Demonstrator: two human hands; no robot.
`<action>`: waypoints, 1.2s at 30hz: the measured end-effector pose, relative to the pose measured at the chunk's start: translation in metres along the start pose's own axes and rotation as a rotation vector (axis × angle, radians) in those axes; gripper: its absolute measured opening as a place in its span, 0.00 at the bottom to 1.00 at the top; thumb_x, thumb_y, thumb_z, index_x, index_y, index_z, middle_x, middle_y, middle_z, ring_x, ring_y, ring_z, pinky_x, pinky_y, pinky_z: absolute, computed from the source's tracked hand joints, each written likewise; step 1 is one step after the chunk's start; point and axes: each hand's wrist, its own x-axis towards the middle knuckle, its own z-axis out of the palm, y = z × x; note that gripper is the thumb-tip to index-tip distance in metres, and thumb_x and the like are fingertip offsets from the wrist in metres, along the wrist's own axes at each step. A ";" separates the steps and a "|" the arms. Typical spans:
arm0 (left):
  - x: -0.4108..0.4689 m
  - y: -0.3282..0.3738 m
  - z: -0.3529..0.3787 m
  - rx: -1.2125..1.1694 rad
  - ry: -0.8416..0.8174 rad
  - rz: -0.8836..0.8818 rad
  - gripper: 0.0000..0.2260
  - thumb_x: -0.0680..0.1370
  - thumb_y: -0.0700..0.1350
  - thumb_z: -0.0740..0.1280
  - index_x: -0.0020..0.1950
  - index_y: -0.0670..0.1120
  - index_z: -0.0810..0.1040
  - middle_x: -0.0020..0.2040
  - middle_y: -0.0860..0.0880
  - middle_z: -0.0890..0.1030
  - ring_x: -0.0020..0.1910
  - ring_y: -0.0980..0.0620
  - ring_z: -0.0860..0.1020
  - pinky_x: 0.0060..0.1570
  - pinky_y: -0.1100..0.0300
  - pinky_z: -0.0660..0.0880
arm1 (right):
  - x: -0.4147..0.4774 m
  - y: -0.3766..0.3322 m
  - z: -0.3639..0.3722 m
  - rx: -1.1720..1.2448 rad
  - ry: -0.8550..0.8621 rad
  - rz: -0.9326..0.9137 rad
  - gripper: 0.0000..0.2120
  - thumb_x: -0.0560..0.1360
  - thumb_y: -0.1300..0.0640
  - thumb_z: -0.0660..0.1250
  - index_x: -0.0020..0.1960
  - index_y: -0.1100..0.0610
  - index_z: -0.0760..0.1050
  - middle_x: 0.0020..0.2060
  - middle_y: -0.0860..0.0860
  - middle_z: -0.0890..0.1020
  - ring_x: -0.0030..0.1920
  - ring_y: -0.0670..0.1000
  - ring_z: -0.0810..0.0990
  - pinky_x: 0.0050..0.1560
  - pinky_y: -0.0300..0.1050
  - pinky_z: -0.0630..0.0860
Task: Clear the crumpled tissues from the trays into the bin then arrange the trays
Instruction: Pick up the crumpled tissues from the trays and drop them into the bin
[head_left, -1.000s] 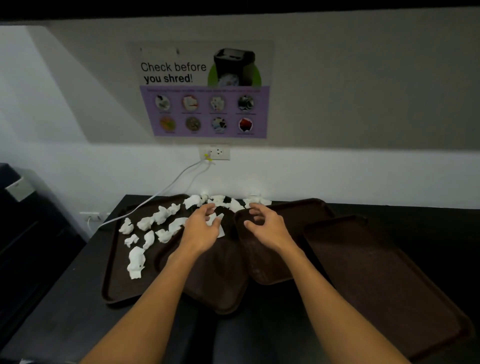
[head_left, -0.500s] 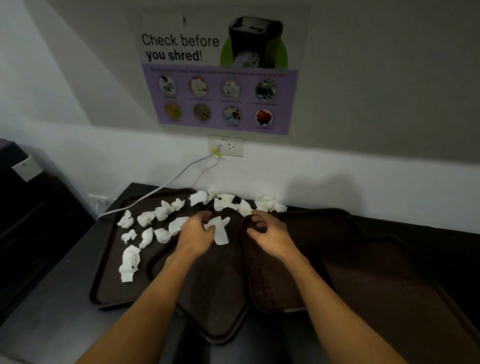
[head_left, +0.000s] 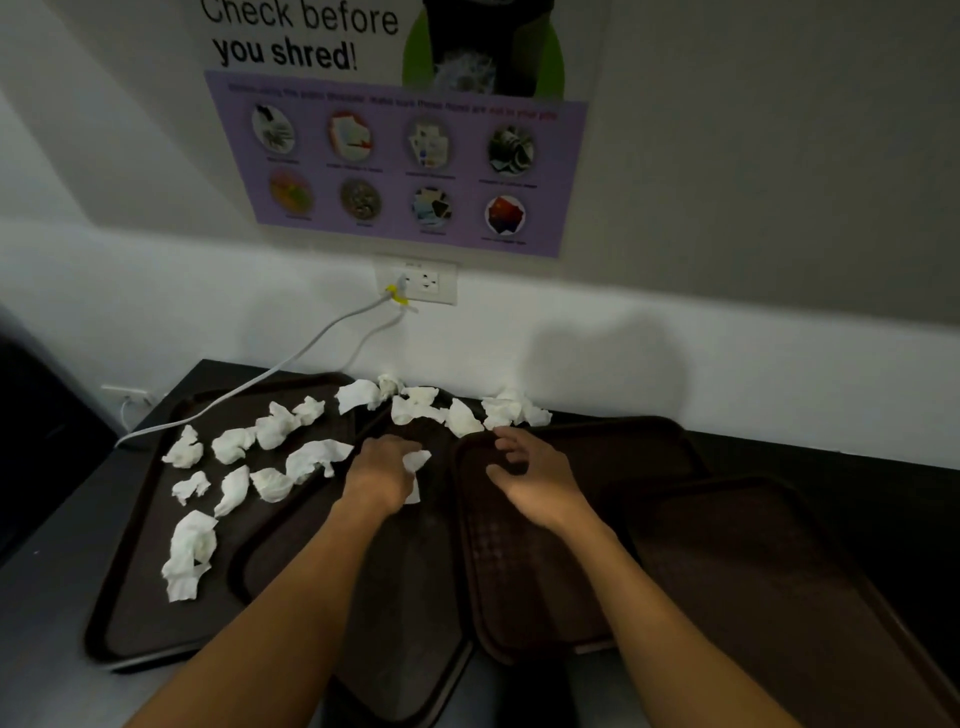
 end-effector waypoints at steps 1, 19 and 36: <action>0.002 -0.002 0.004 0.025 0.006 0.008 0.15 0.75 0.37 0.69 0.58 0.52 0.84 0.57 0.49 0.80 0.58 0.44 0.78 0.56 0.49 0.78 | 0.001 0.002 -0.001 0.001 -0.002 0.002 0.26 0.76 0.54 0.73 0.73 0.46 0.72 0.61 0.42 0.80 0.59 0.41 0.77 0.53 0.26 0.68; -0.012 -0.005 -0.038 -0.491 0.383 -0.106 0.12 0.73 0.39 0.74 0.56 0.49 0.84 0.42 0.52 0.80 0.39 0.57 0.77 0.40 0.73 0.67 | 0.097 -0.028 0.031 -0.235 -0.040 -0.201 0.21 0.76 0.62 0.69 0.70 0.58 0.77 0.63 0.54 0.81 0.62 0.51 0.79 0.63 0.38 0.72; -0.034 -0.014 -0.055 -0.582 0.454 -0.132 0.12 0.71 0.40 0.76 0.51 0.52 0.83 0.40 0.57 0.80 0.39 0.62 0.78 0.39 0.73 0.69 | 0.151 -0.005 0.083 -0.601 -0.025 -0.054 0.14 0.76 0.52 0.72 0.57 0.60 0.82 0.54 0.57 0.84 0.55 0.58 0.84 0.56 0.49 0.80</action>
